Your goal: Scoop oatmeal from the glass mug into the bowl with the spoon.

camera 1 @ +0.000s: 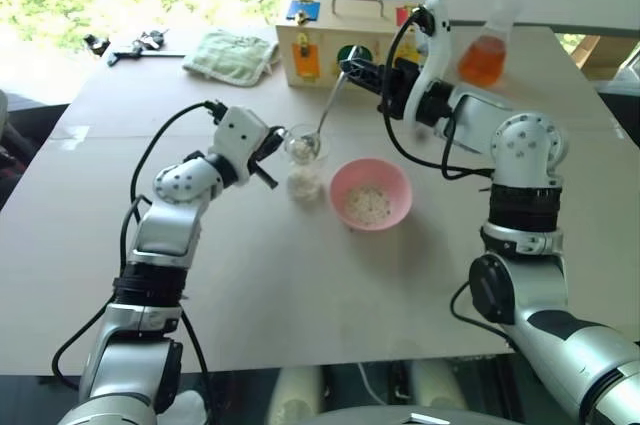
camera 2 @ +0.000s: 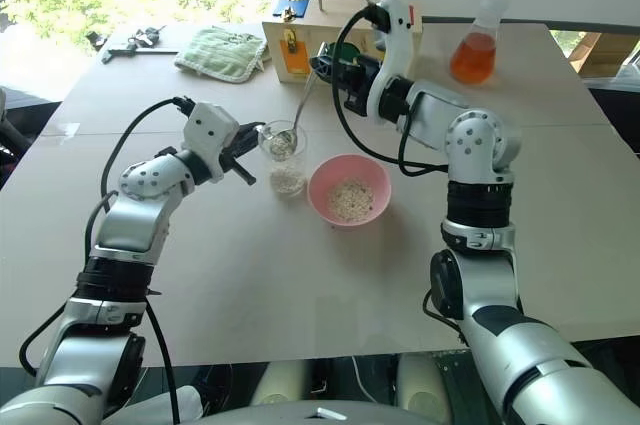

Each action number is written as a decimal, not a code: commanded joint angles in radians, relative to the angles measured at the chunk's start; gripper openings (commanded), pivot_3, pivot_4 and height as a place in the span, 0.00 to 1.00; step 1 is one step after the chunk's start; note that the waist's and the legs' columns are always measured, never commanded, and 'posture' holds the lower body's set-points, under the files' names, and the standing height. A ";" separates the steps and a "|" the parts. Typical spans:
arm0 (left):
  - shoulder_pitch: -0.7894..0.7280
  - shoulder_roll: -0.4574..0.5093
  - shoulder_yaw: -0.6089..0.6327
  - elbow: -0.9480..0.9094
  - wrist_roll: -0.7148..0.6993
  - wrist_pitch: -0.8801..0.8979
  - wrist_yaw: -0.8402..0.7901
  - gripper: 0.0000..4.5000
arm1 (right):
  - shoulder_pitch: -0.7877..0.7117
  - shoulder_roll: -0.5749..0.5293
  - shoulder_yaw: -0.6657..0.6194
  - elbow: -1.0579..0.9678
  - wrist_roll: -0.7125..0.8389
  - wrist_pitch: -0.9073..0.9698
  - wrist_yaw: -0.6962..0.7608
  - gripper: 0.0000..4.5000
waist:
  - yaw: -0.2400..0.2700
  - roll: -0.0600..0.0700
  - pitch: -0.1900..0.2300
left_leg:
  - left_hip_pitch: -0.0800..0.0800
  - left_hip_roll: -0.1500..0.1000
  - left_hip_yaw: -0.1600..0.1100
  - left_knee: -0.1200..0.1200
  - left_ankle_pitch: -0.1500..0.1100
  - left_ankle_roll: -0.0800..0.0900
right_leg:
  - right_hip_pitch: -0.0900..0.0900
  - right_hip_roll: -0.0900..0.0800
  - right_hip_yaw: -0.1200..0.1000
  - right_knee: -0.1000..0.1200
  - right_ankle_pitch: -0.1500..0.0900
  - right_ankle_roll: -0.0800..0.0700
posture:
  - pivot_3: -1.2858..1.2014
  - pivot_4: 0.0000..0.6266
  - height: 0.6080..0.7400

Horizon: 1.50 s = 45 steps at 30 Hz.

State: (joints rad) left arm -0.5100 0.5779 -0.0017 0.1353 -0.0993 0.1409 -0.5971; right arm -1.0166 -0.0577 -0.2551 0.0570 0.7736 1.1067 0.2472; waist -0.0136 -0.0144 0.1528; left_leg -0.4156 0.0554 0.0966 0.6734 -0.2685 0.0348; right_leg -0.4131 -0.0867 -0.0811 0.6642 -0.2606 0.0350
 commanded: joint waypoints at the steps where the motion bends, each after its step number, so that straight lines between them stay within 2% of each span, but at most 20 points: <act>1: 0.010 -0.016 0.019 0.025 0.022 -0.030 0.040 0.00 | -0.002 0.002 -0.040 -0.046 0.045 0.015 -0.038 0.00 | 0.000 0.000 0.000 | 0.000 0.000 0.000 0.000 0.000 0.000 | 0.000 0.000 0.000 0.000 0.000 0.000 | 0.52 0.24 1.00; 13: 0.121 -0.127 0.100 0.020 -0.029 -0.210 0.123 0.00 | 0.030 0.049 -0.145 -0.057 0.144 0.030 -0.217 0.00 | 0.001 0.000 0.000 | 0.000 0.000 0.000 0.000 0.000 0.000 | 0.000 0.000 0.000 0.000 0.000 0.000 | 0.52 0.24 1.00; 26: 0.142 -0.250 0.128 0.019 -0.043 -0.265 0.238 0.00 | 0.039 0.085 -0.238 -0.054 0.313 0.039 -0.431 0.00 | 0.001 0.000 0.000 | 0.000 0.000 0.000 0.000 0.000 0.000 | 0.000 -0.001 0.000 0.000 0.000 0.000 | 0.52 0.24 1.00; 37: 0.093 -0.286 0.119 0.068 -0.048 -0.301 0.231 0.00 | 0.058 0.083 -0.246 -0.056 0.433 0.006 -0.520 0.00 | 0.000 0.000 0.000 | 0.000 0.000 0.000 0.000 0.000 0.000 | 0.000 0.000 0.000 -0.001 0.000 0.000 | 0.52 0.24 1.00; 45: 0.060 -0.296 0.112 0.101 -0.058 -0.321 0.200 0.00 | 0.076 0.055 -0.258 -0.075 0.576 -0.033 -0.568 0.00 | 0.000 0.000 0.000 | -0.001 0.000 0.000 -0.001 0.000 0.000 | 0.000 0.000 0.000 -0.001 0.000 0.000 | 0.52 0.24 1.00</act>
State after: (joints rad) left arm -0.4287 0.2833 0.1077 0.2593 -0.1421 -0.1449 -0.3874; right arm -0.9376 0.0081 -0.4999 0.0289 1.2950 1.0972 -0.3148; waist -0.0137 -0.0144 0.1525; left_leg -0.4162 0.0555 0.0970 0.6727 -0.2685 0.0350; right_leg -0.4132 -0.0869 -0.0813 0.6630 -0.2606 0.0350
